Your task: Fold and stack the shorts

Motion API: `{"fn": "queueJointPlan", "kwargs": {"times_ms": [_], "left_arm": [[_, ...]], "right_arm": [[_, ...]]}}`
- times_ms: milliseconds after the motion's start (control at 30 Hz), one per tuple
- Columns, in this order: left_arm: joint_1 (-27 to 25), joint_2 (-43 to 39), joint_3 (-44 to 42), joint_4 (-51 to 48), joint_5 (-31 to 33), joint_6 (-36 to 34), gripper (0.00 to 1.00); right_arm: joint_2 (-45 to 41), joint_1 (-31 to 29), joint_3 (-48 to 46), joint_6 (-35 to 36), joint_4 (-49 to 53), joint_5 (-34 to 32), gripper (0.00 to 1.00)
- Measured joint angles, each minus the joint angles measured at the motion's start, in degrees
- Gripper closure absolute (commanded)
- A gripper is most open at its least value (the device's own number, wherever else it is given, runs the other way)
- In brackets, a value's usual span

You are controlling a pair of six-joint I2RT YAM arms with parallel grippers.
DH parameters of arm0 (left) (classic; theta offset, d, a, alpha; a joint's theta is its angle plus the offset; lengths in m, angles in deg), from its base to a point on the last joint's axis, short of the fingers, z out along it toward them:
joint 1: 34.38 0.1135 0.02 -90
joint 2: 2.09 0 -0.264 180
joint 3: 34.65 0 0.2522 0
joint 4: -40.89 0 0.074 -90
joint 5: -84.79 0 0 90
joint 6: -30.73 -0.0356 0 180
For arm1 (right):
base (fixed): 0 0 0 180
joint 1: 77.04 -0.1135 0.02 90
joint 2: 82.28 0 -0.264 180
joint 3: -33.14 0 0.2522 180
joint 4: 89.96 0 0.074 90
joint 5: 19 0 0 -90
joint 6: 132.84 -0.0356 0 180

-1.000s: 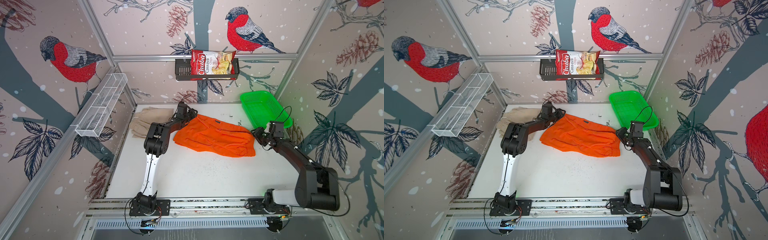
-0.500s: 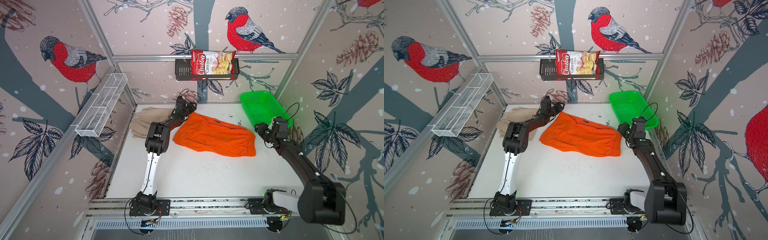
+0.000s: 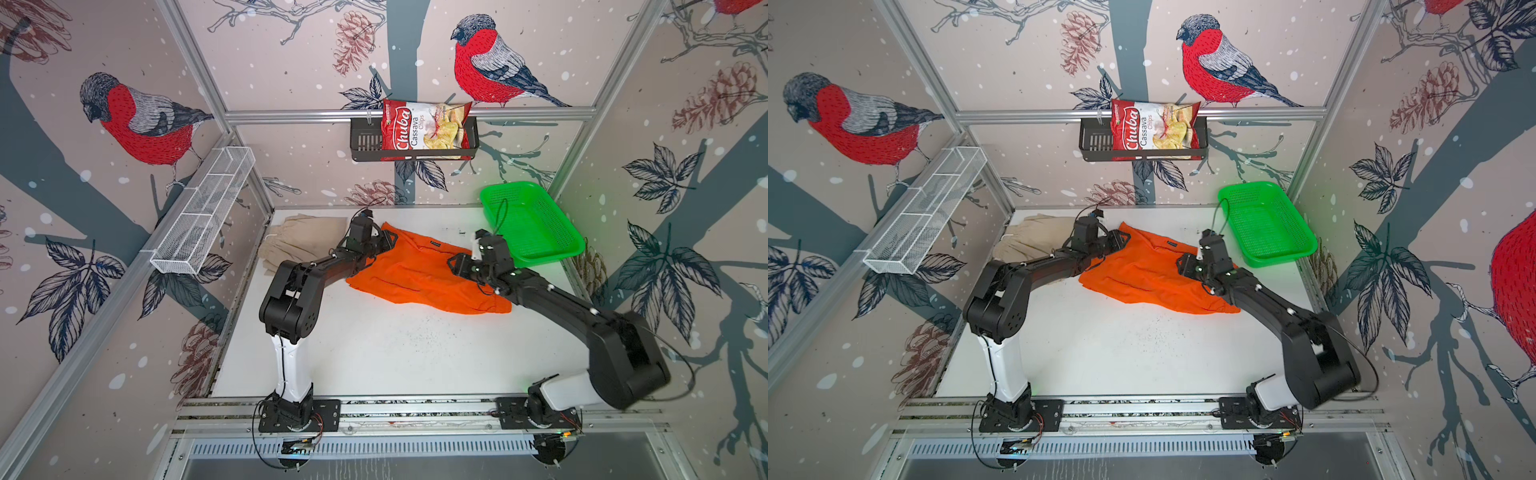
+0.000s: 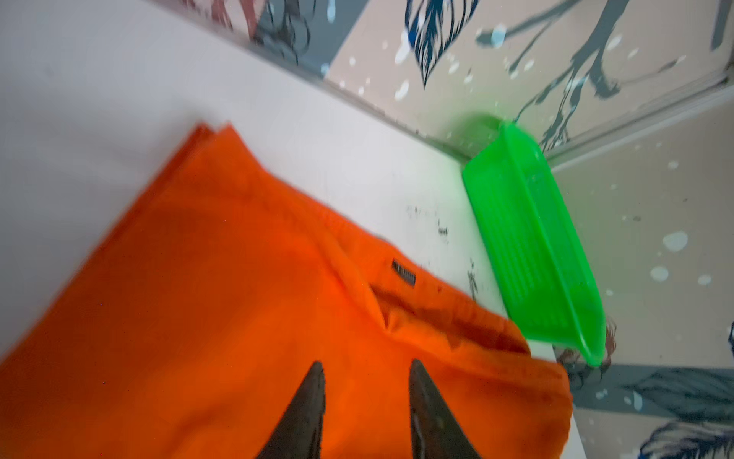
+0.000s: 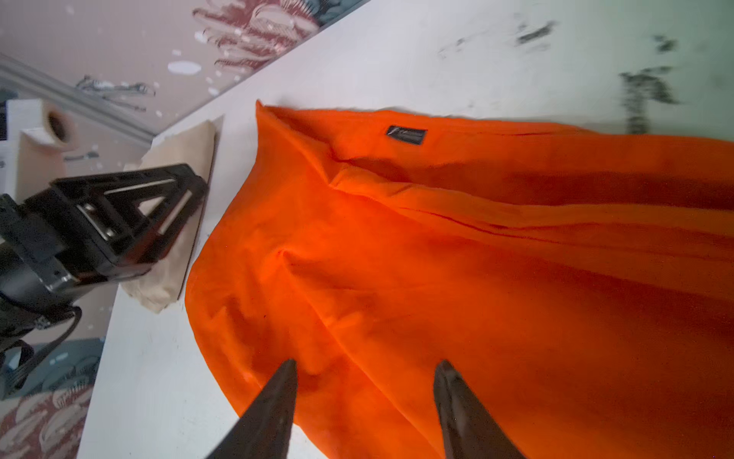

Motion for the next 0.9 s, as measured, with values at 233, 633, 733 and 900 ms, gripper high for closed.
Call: {"fn": "queueJointPlan", "kwargs": {"times_ms": [233, 633, 733, 900], "left_arm": [[-0.7, -2.5, -9.3, -0.1, 0.3, 0.1, 0.67], [-0.7, 0.5, -12.0, 1.2, 3.1, -1.5, 0.7], [-0.7, 1.0, -12.5, 3.1, 3.1, -1.5, 0.7], [-0.7, 1.3, -14.0, 6.4, 3.1, -1.5, 0.71]], "right_arm": [[12.5, -1.7, 7.8, 2.6, -2.1, 2.9, 0.44], [28.0, -2.4, 18.4, 4.1, -3.0, 8.6, 0.44], [32.4, -1.6, 22.5, 5.2, -2.4, 9.5, 0.44], [38.8, 1.8, 30.3, 6.4, -1.4, 10.2, 0.44]]}}
